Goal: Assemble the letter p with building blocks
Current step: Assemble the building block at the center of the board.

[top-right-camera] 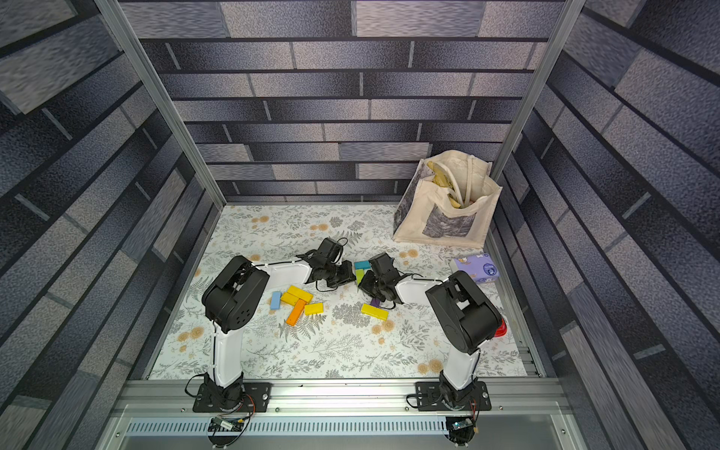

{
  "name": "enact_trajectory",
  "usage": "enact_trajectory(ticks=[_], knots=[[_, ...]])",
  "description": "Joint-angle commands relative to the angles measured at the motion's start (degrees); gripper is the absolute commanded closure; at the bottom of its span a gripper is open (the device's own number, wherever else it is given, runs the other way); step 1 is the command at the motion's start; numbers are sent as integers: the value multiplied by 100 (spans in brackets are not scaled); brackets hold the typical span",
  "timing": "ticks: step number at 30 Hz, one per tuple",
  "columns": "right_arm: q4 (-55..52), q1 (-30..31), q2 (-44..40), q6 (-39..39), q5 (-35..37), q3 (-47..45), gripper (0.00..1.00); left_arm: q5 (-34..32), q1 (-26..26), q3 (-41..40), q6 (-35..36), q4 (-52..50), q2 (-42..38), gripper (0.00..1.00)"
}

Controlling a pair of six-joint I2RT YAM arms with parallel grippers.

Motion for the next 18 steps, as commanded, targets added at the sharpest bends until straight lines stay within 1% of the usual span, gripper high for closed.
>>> enact_trajectory(ticks=[1, 13, 15, 18], knots=[[-606, -79, 199, -77, 209, -136, 100, -16, -31, 78, -3, -238, 151, 100], [-703, -82, 143, -147, 226, -98, 100, -131, -10, 26, 40, -301, 16, 100], [-717, -80, 33, -196, 217, -156, 100, -194, -8, -13, 57, -314, -54, 100], [-649, -71, -404, -485, 252, -261, 100, -396, -13, -226, 54, -136, -322, 100]])
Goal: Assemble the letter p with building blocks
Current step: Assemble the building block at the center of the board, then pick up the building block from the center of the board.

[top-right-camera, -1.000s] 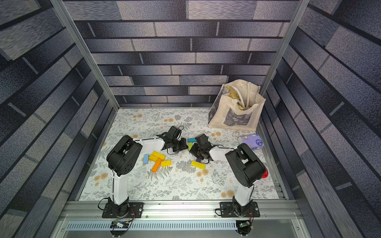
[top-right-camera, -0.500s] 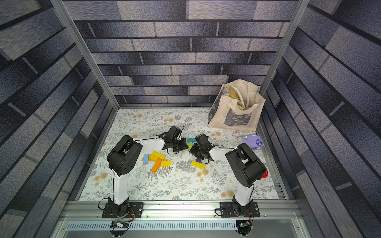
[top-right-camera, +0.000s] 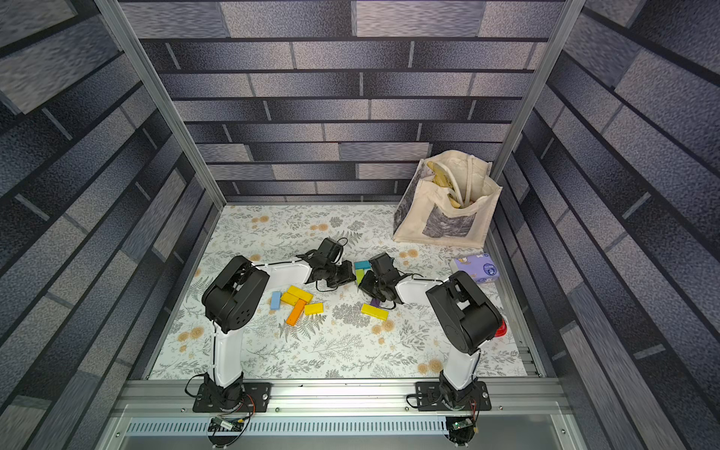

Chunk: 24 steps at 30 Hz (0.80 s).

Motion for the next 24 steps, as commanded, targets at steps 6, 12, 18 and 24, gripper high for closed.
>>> enact_trajectory(ticks=[6, 12, 18, 24], knots=[[-1142, -22, -1547, -1622, 268, -128, 85, -772, -56, -628, 160, 287, -963, 88], [-2882, -17, -2432, -2123, 919, 105, 53, -1084, -228, -816, 530, 404, -1501, 65], [-3425, -21, -2337, -1892, 1010, -61, 40, -1183, -294, -860, 850, 182, -1819, 53], [-3177, 27, -1993, -1716, 1036, -207, 35, -1157, -266, -909, 1023, -13, -1909, 51]])
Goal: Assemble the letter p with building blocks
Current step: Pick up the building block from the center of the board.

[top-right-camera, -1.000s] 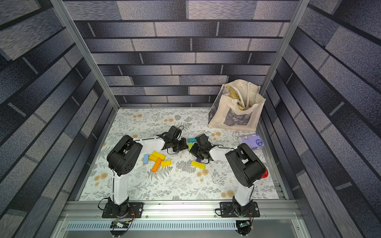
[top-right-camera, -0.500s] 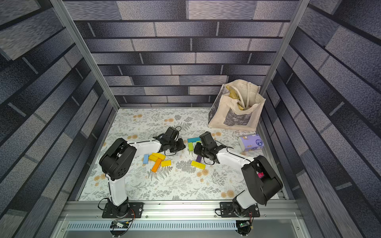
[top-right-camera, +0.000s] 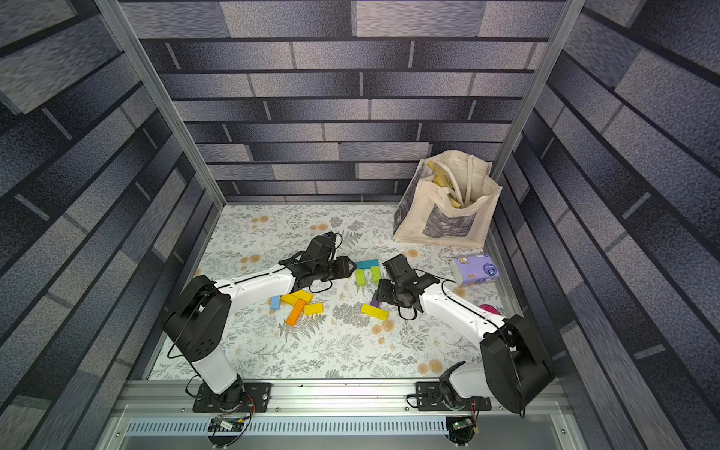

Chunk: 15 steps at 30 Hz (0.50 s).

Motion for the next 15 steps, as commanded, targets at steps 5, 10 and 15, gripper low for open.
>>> enact_trajectory(ticks=[5, 10, 15], knots=[[-175, 143, 572, 26, 191, 153, 34, -93, 26, -278, 170, -204, -228, 48], [-251, 322, 1008, -32, 233, 506, 34, -131, 25, -282, 108, -222, -212, 48], [-243, 464, 1171, 23, 283, 695, 34, -192, 30, -248, 69, -239, -200, 48]])
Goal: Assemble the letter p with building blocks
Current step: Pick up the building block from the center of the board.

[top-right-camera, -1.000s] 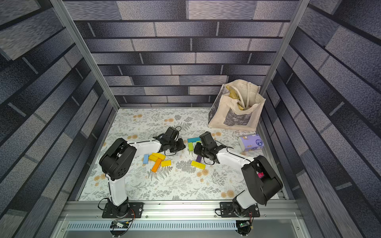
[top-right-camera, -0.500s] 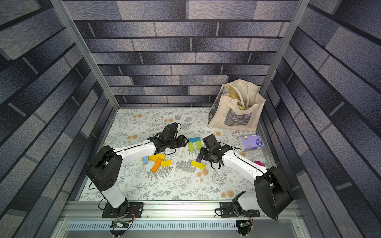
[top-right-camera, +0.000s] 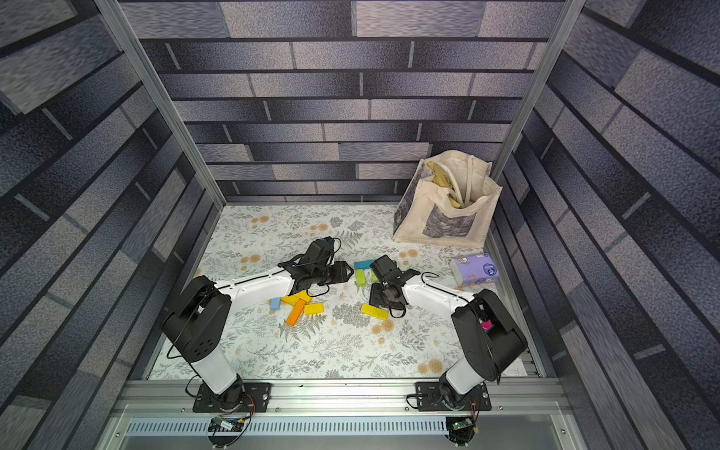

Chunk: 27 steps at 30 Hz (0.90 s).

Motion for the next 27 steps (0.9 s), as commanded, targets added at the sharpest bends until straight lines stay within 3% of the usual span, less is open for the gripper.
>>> enact_trajectory(ticks=[1, 18, 21, 25, 27], knots=[[-165, 101, 106, 25, 141, 203, 34, -126, 26, -13, 44, -138, -146, 48], [-803, 425, 910, 358, 485, 656, 38, -80, 52, -6, 98, -247, -97, 47], [-1004, 436, 1019, 241, 598, 687, 44, -99, 51, -33, 86, -258, -118, 47], [-1233, 434, 1060, 44, 835, 717, 67, -91, 51, -11, 79, -287, -105, 47], [-1285, 435, 974, -69, 978, 724, 73, -91, 51, 6, 82, -312, -106, 47]])
